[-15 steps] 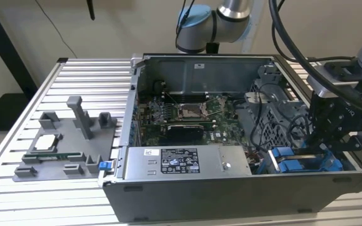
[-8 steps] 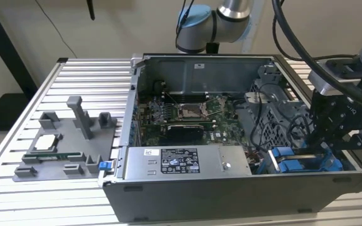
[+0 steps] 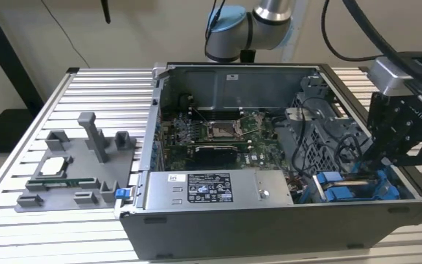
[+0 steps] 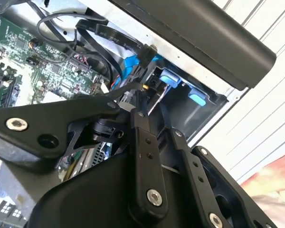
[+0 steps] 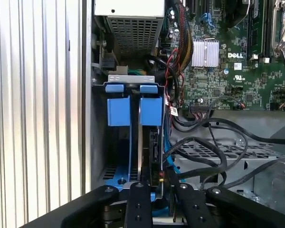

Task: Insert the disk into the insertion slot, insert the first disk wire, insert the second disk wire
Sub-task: 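Insert the first disk wire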

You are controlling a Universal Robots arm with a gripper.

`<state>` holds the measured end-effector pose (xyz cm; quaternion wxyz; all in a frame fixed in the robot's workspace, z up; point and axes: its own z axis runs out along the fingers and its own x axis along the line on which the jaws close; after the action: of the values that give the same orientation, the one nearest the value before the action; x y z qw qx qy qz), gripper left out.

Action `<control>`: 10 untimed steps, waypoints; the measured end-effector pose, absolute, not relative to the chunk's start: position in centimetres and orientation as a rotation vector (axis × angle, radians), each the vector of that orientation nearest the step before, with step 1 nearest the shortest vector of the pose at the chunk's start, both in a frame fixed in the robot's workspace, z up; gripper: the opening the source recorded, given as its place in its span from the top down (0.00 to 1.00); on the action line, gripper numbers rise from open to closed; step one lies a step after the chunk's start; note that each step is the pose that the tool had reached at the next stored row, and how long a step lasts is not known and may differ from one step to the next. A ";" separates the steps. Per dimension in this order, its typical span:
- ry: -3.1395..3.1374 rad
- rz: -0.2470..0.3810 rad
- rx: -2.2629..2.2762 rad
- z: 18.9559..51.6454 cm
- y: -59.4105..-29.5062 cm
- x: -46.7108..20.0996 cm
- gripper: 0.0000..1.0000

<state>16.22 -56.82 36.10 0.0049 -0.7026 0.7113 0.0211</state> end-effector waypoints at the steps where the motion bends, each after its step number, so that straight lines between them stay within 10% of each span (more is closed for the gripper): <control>1: 2.228 0.066 -2.200 36.6 -56.8 16.2 0.00; 10: 2.219 0.081 -2.193 38.3 -56.8 16.4 0.00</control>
<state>16.37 -56.82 38.26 0.0104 -0.7027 0.7110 0.0260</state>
